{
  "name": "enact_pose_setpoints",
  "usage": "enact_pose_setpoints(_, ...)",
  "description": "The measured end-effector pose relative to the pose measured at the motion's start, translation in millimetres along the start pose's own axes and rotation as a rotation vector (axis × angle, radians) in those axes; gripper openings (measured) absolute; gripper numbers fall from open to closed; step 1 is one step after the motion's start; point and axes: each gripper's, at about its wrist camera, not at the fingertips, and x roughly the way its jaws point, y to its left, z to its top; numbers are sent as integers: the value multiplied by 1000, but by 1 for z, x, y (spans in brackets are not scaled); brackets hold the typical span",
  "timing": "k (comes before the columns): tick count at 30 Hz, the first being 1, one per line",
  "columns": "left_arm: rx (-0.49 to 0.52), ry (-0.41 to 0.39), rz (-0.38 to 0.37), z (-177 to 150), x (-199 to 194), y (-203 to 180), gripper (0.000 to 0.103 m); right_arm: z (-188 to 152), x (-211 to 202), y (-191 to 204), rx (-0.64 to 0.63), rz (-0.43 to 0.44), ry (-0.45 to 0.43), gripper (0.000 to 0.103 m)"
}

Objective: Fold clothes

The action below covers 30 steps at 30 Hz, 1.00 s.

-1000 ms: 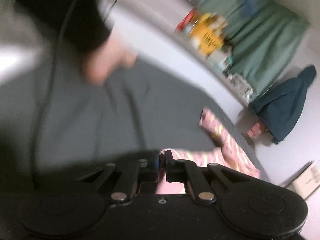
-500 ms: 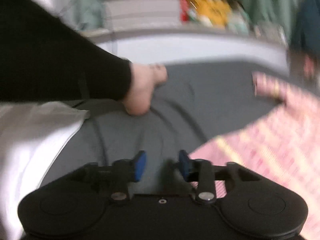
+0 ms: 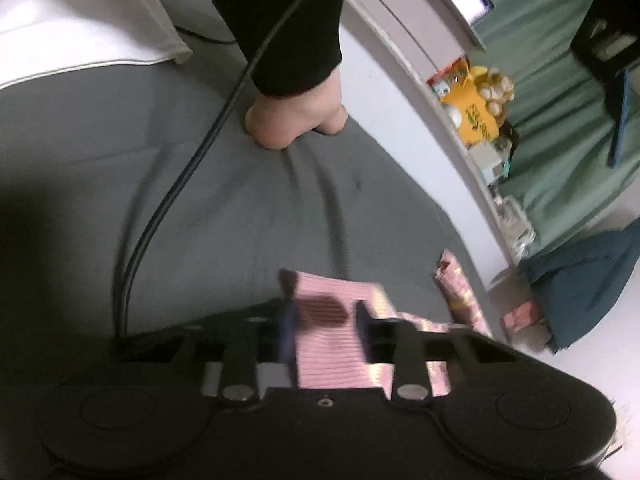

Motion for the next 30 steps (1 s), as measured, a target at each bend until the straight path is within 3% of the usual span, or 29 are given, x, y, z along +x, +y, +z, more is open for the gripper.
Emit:
enact_pose_setpoints(1, 3, 3, 1, 0, 0, 0, 93, -1, 2, -1, 23, -6, 12, 3)
enact_pose_setpoints(3, 0, 4, 5, 0, 1, 1, 93, -2, 2, -7, 95, -3, 2, 2)
enact_pose_setpoints(7, -53, -39, 13, 2, -4, 11, 93, 3, -29, -25, 243, 113, -129, 2)
enact_pose_setpoints(10, -77, -63, 19, 3, -8, 17, 93, 8, -36, -31, 327, 190, -131, 2)
enact_pose_setpoints(15, -103, -81, 60, 6, -5, 23, 93, 1, -19, -39, 406, 286, -40, 6)
enact_pose_setpoints(16, -100, -81, 76, 7, -2, 23, 93, 0, -21, -42, 409, 288, -44, 15)
enact_pose_setpoints(17, -87, -91, 90, 8, 2, 24, 93, 0, -25, -51, 427, 294, -50, 42)
enact_pose_setpoints(19, -62, -110, 119, 9, 11, 24, 93, -14, -38, -82, 520, 290, -111, 74)
enact_pose_setpoints(23, -24, -255, 131, 10, 34, 29, 93, -76, -59, -175, 776, 303, -142, 78)
enact_pose_setpoints(26, -46, -266, 170, 29, 63, 36, 94, -152, -62, -256, 964, 140, -77, 84)
enact_pose_setpoints(30, -159, -285, 157, 66, 104, 58, 94, -281, -75, -360, 1241, -128, 95, 83)
